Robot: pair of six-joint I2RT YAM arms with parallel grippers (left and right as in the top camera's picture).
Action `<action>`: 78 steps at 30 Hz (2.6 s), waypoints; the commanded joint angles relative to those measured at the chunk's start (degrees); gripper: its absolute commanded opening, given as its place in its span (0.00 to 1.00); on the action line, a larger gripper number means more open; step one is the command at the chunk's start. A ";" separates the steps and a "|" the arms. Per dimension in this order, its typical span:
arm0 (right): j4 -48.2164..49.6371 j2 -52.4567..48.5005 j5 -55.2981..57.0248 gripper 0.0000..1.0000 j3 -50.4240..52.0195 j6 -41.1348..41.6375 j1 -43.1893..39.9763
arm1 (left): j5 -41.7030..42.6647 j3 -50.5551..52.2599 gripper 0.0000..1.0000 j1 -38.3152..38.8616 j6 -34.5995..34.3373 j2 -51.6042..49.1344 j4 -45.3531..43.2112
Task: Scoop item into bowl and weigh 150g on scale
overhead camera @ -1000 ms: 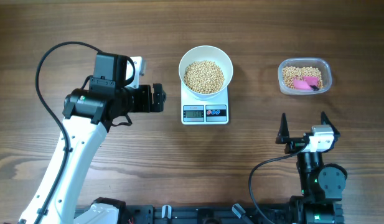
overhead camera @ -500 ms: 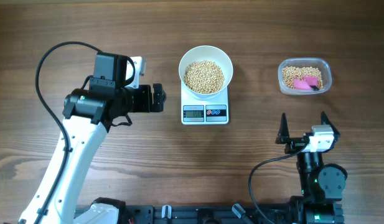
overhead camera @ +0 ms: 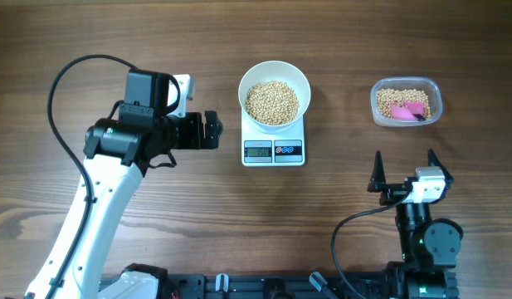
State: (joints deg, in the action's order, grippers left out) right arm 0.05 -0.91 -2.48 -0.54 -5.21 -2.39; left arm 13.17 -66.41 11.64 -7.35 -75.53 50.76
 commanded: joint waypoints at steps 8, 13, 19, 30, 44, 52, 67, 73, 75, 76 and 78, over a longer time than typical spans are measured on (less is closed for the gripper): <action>0.13 0.70 0.76 1.00 0.24 0.83 0.31 | 2.89 -1.11 1.00 3.58 4.37 0.00 1.07; 0.13 0.70 0.76 1.00 0.24 0.83 0.31 | 2.89 -1.11 1.00 3.58 4.37 0.00 1.09; 0.13 0.70 0.76 1.00 0.24 0.81 0.31 | 2.89 -1.09 1.00 3.58 4.35 0.00 1.11; 0.13 0.70 0.76 1.00 0.24 0.83 0.31 | 2.89 -1.11 1.00 3.58 4.13 0.09 1.09; 0.13 0.70 0.76 1.00 0.24 0.83 0.31 | 2.89 -1.11 1.00 3.61 4.13 1.44 0.87; 0.13 0.70 0.76 1.00 0.24 0.83 0.31 | 2.89 -1.11 1.00 3.63 4.13 2.67 2.71; 0.13 0.70 0.76 1.00 0.24 0.83 0.31 | 3.06 -1.09 1.00 8.17 8.50 4.92 1.77; 0.13 0.70 0.76 1.00 0.24 0.83 0.31 | 0.81 -1.09 1.00 8.81 8.44 4.94 3.76; 0.13 0.70 0.76 1.00 0.24 0.81 0.31 | 0.66 -1.09 1.00 8.81 8.44 4.94 3.96; 0.13 0.70 0.76 1.00 0.24 0.81 0.31 | 0.66 -1.09 1.00 8.83 8.44 4.94 4.04; 0.13 0.70 0.76 1.00 0.24 0.83 0.31 | 0.50 -1.09 1.00 8.81 8.44 4.94 4.46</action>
State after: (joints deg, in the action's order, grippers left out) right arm 0.05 -0.89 -2.46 -0.54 -5.21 -2.39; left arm 14.46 -66.41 20.32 -0.05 -71.33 54.70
